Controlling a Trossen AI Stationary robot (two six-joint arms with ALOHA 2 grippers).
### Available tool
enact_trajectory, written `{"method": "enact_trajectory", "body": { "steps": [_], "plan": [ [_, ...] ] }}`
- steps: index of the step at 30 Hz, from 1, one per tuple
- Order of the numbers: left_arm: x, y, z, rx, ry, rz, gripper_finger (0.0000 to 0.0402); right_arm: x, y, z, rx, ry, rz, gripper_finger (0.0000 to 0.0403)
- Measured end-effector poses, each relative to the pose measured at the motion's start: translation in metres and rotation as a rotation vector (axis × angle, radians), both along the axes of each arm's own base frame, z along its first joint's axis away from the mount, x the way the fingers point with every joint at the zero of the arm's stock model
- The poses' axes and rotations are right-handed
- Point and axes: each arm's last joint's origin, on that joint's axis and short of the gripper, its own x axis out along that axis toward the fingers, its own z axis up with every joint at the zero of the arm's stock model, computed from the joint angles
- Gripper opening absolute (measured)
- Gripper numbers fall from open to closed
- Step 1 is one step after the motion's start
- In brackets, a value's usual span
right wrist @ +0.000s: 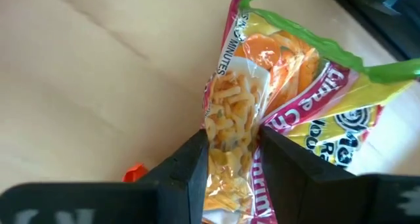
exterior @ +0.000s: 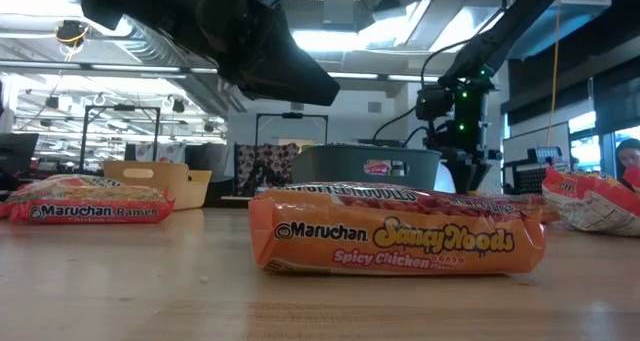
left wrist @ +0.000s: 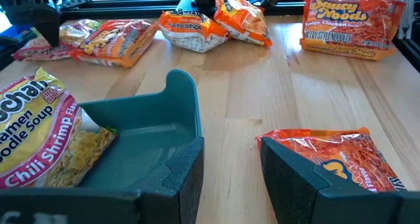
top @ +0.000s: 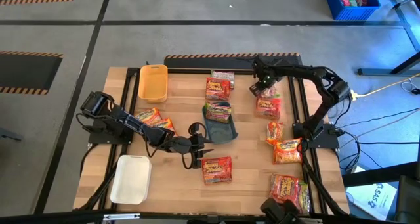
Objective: Sort Maruchan noodles
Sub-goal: Put the green noodles into the blue bin
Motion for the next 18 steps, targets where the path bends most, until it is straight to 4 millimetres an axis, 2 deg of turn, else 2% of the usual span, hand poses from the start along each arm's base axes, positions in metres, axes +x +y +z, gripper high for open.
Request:
{"method": "enact_trajectory", "body": {
  "steps": [6,14,18],
  "plan": [
    [0.0,0.0,0.0,0.0,0.0,0.0,0.0143,0.019,0.014,0.001,0.02,-0.068,0.161,0.0118],
    [0.0,0.0,0.0,0.0,0.0,0.0,0.0143,0.05,0.047,0.002,0.039,-0.125,0.387,0.0121],
    [0.0,0.0,0.0,0.0,0.0,0.0,0.0143,0.059,0.059,0.001,-0.017,-0.068,0.425,0.0151]
  ]
}}
